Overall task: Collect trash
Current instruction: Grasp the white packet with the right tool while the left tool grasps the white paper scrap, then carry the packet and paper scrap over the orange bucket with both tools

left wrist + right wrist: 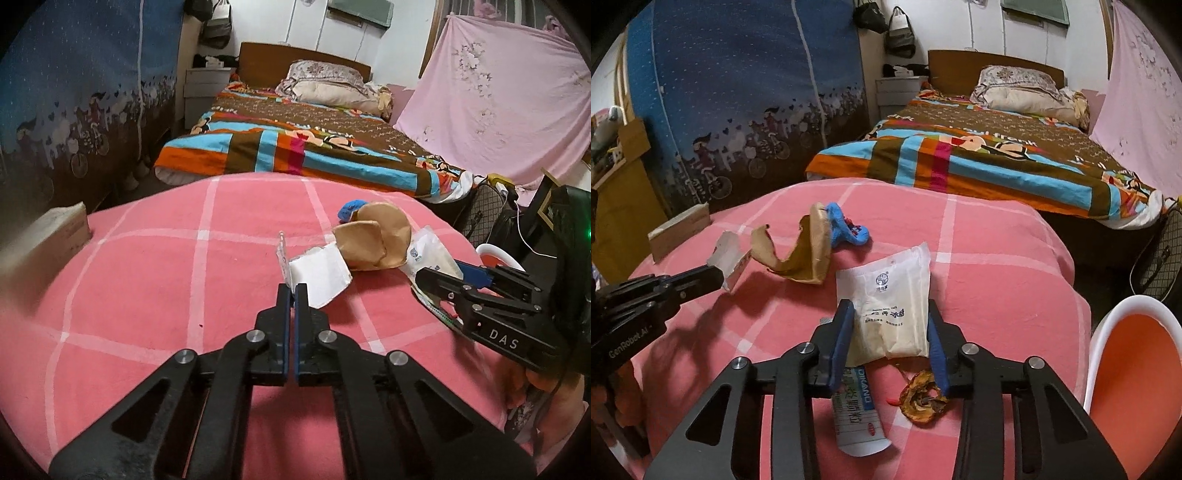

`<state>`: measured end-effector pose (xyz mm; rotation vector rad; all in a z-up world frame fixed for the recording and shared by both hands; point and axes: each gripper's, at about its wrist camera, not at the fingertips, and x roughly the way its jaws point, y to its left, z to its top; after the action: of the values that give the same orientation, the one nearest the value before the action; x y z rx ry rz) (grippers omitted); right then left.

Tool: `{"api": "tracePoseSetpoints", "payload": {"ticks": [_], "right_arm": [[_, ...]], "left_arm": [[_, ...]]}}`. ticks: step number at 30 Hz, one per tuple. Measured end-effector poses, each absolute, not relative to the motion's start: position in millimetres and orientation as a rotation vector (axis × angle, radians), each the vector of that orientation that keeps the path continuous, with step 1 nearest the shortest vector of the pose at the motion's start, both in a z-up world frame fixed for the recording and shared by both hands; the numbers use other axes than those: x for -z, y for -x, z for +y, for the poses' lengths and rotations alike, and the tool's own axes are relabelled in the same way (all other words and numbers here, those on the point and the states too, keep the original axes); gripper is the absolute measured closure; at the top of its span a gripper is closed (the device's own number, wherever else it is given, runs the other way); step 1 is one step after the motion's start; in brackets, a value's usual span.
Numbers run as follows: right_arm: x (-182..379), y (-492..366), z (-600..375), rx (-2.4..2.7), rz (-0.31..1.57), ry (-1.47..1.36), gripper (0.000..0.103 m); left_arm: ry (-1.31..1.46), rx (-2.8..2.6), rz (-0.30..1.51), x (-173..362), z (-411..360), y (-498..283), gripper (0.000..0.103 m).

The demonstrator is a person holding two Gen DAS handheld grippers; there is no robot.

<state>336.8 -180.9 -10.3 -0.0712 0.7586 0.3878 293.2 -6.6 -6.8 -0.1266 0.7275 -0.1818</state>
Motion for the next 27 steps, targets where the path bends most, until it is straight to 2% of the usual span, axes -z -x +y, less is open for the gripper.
{"api": "tracePoseSetpoints", "payload": {"ticks": [14, 20, 27], "right_arm": [[-13.4, -312.0, -195.6, -0.361, 0.551, 0.017, 0.07], [-22.6, -295.0, -198.7, -0.332, 0.446, 0.016, 0.07], [-20.3, -293.9, -206.5, -0.28, 0.495, 0.033, 0.07]], "left_arm": [[0.06, 0.198, 0.529, -15.6, -17.3, -258.7, 0.103], [0.05, 0.217, 0.504, -21.3, -26.5, -251.3, 0.103], [0.042, 0.216, 0.507, -22.2, -29.8, -245.7, 0.103]]}}
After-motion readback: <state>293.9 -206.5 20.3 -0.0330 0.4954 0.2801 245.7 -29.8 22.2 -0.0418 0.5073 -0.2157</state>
